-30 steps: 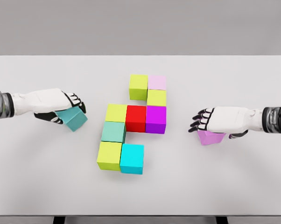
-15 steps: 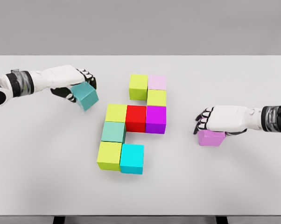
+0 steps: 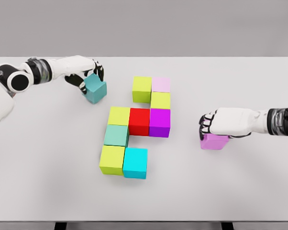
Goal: Assemble the squares on the desktop into the number 2
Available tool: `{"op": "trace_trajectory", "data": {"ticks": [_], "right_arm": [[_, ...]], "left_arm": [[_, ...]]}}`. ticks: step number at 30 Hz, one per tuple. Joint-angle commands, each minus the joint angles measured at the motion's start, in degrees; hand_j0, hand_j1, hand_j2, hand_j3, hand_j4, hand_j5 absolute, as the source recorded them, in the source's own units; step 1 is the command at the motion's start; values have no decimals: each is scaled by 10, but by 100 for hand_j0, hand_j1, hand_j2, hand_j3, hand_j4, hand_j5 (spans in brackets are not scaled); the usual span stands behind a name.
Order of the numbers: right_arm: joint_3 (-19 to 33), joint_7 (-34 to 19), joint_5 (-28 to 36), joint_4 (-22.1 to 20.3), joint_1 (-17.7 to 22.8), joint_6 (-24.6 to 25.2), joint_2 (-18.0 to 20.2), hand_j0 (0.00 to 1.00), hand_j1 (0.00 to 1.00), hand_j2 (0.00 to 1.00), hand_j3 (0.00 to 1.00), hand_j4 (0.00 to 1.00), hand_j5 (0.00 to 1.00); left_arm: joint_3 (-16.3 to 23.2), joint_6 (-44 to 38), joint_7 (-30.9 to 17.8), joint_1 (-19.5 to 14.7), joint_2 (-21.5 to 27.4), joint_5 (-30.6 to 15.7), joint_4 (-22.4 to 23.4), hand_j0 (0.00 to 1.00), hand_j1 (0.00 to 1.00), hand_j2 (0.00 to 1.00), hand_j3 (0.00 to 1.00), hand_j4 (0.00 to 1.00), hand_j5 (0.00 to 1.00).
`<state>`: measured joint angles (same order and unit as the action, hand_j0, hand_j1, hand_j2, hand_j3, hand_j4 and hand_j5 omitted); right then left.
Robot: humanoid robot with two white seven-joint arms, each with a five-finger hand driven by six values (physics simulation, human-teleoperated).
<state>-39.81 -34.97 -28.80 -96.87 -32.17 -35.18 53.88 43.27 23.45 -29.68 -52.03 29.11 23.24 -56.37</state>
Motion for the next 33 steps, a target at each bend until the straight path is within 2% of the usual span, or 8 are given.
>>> {"op": "trace_trajectory", "data": {"ticks": [1,15,18,24,26,28,31,33], "right_arm": [[1,0,9,-17,0,2,1,58,58,58,58,58,58],[-6,0,50,-39,-12,2,3,61,61,61,61,61,61],[-27,0,52,-39,-21,2,-2,61,61,61,61,61,61],[-86,0,52,-40,-60,2,-24,61,61,61,61,61,61],[-96,0,52,-40,-68,2,-30,61,61,61,61,61,61],[-112,0,52,-40,-76,2,-40,61,61,61,61,61,61],[-134,0,52,-41,-86,2,-47,61,61,61,61,61,61],[-143,0,52,-41,-90,2,-54,61,61,61,61,61,61]], "left_arm": [[-1,-46,-3,-1,-14,-5,10,33,33,33,33,33,33],[1,-156,-23,-31,-95,-54,21,34,34,34,34,34,34],[3,-174,-22,-35,-117,-52,47,33,33,33,33,33,33],[3,-186,-21,-35,-121,-52,46,36,36,36,36,36,36],[3,-186,-20,-35,-121,-53,46,49,49,49,49,49,49],[3,-183,-18,-35,-121,-52,46,76,76,76,76,76,76],[2,-184,-16,-35,-121,-54,47,95,95,95,95,95,95],[2,-184,-16,-34,-121,-65,47,99,99,99,99,99,99]]}}
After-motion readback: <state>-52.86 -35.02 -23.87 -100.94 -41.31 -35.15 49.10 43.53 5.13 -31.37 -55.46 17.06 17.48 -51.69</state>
